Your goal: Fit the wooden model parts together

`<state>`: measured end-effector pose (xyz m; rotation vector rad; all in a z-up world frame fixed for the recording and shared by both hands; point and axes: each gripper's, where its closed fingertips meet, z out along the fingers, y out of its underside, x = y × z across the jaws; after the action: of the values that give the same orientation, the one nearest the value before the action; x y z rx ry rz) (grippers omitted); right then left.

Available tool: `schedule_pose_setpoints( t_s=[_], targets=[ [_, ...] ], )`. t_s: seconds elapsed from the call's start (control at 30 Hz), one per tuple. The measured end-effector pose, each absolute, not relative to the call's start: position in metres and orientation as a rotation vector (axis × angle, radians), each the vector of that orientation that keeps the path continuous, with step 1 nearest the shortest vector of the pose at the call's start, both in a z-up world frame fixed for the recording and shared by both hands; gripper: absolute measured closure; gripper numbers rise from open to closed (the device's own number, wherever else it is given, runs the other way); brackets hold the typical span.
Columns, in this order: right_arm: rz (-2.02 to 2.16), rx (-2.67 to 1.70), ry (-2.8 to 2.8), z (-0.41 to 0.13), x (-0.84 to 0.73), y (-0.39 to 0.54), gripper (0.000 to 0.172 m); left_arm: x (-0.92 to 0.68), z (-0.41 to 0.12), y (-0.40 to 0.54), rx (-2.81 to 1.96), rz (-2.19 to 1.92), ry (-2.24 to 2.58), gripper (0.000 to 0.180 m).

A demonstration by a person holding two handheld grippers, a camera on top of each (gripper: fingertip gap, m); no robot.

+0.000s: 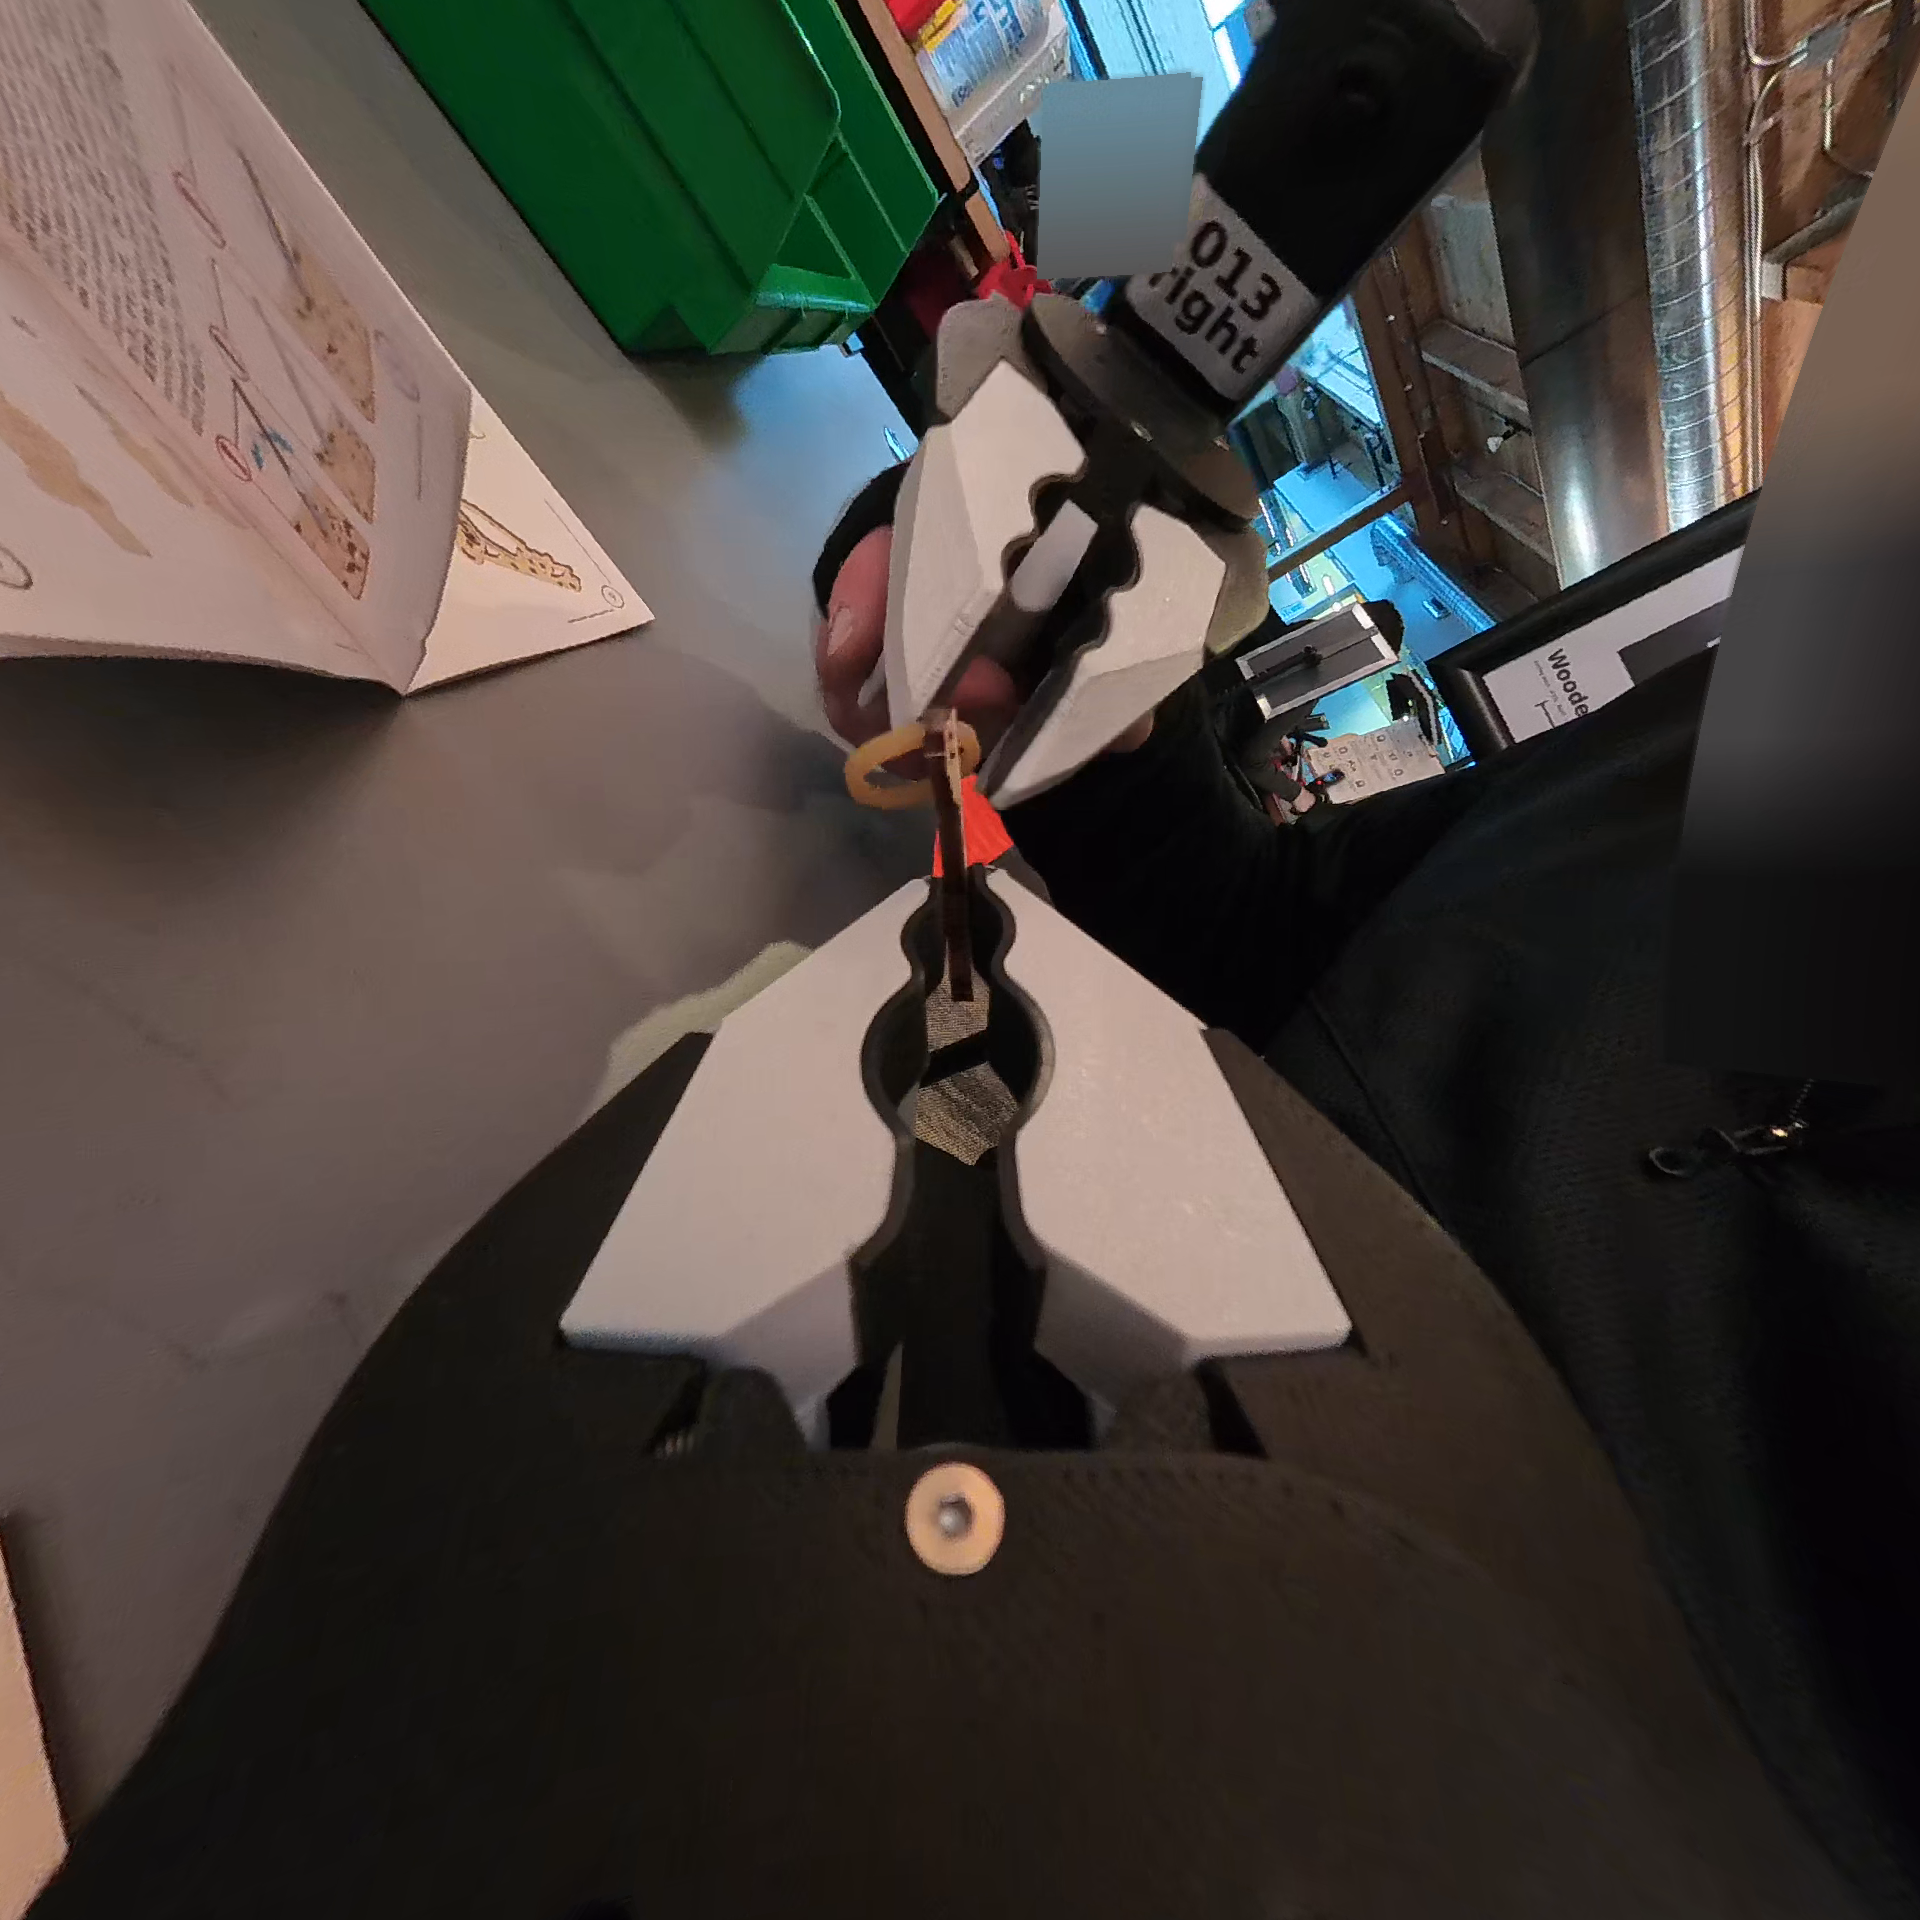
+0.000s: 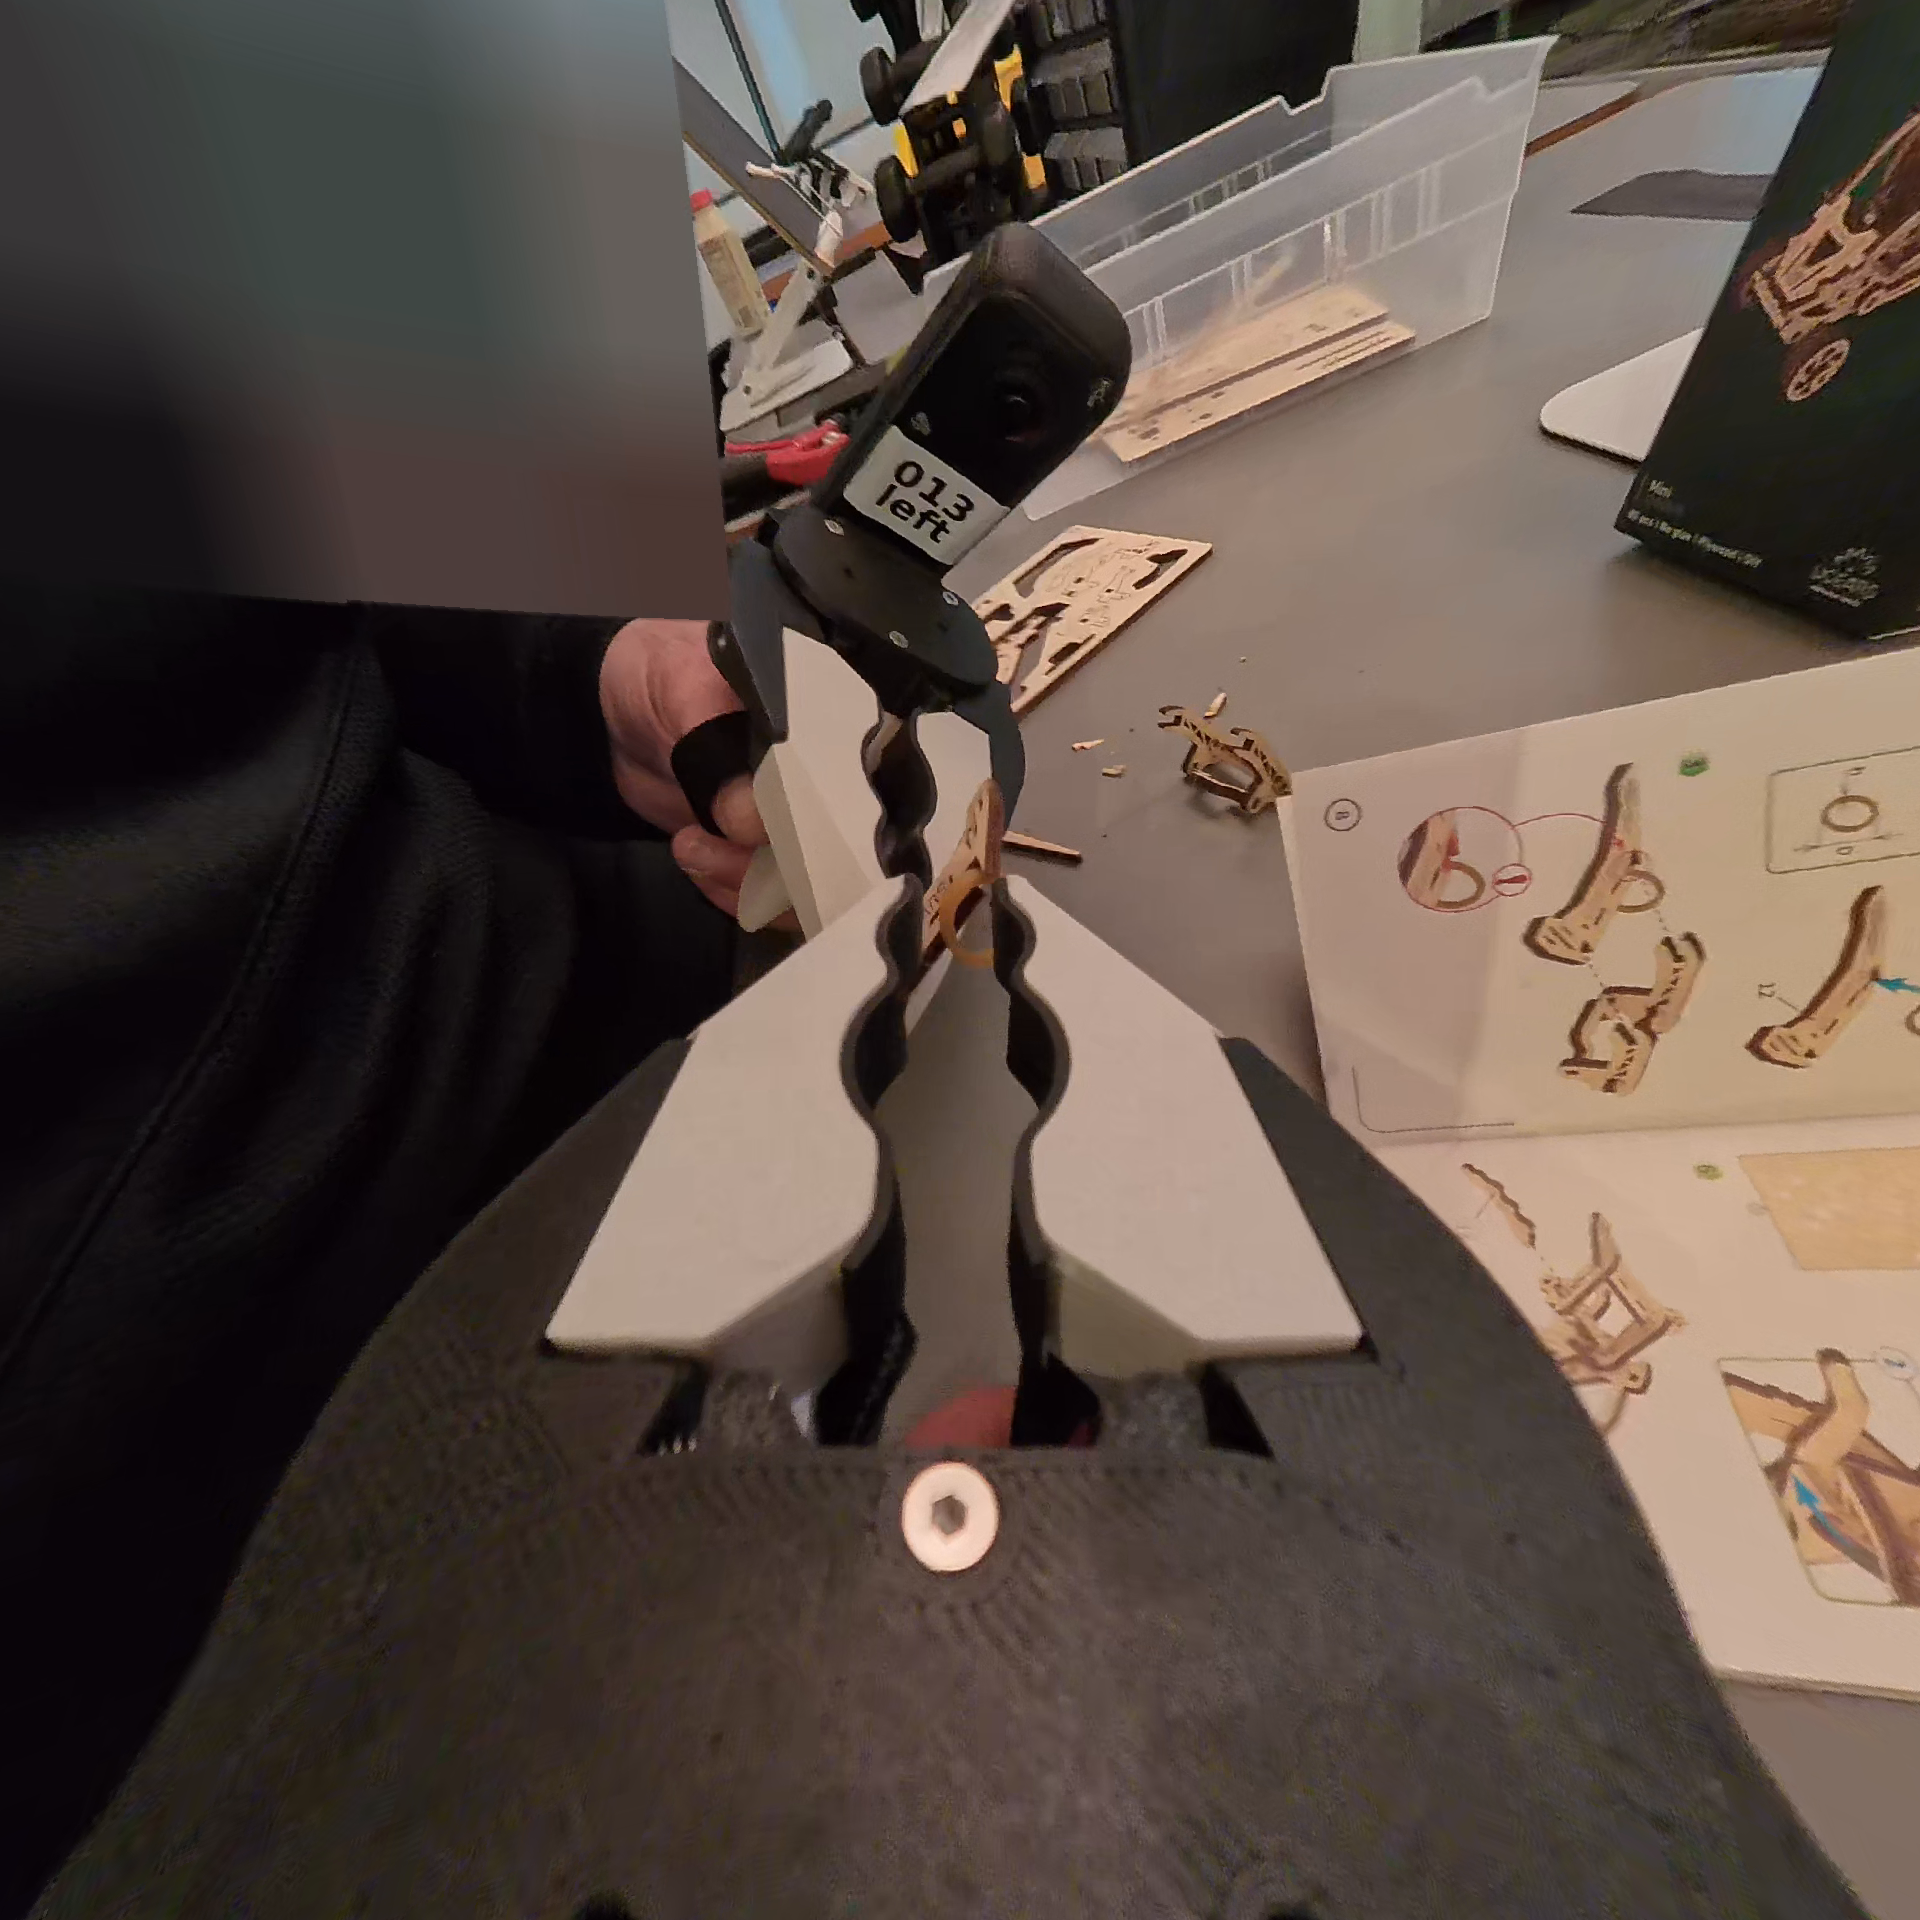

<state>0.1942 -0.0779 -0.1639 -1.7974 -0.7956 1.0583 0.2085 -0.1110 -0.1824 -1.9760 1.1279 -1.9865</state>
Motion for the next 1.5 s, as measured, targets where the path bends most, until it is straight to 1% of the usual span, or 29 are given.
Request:
schedule_pose_setpoints(
  t_s=[0.13,0.3,0.4,0.7,0.97,1.2,1.27,1.4,1.5],
  targets=[
    [0.927,-1.84,-0.841,-0.169,0.197,-0.075,0.161,0.21,-0.183,-0.108,-1.994,-1.967,1.104,0.18],
    [0.865,-1.864,-0.868,-0.17,0.197,-0.075,0.166,0.211,-0.186,-0.108,-2.005,-1.929,1.127,0.18],
    [0.868,-1.864,-0.88,-0.168,0.198,-0.076,0.166,0.212,-0.185,-0.11,-1.998,-1.93,1.139,0.18],
    [0.901,-1.833,-0.841,-0.161,0.205,-0.076,0.152,0.214,-0.178,-0.11,-1.96,-1.967,1.134,0.18],
    [1.007,-1.777,-0.779,-0.155,0.209,-0.077,0.146,0.218,-0.173,-0.111,-1.933,-1.986,1.153,0.18],
    [0.989,-1.739,-0.781,-0.154,0.21,-0.078,0.141,0.221,-0.168,-0.109,-1.927,-2.046,1.1,0.18],
    [0.931,-1.724,-0.804,-0.155,0.21,-0.079,0.142,0.221,-0.167,-0.108,-1.928,-2.059,1.085,0.18],
    [0.77,-1.695,-0.866,-0.156,0.21,-0.079,0.16,0.223,-0.166,-0.107,-1.934,-2.063,1.069,0.18],
    [0.764,-1.69,-0.853,-0.154,0.209,-0.079,0.163,0.223,-0.166,-0.108,-1.933,-2.064,1.071,0.18]
  ],
)
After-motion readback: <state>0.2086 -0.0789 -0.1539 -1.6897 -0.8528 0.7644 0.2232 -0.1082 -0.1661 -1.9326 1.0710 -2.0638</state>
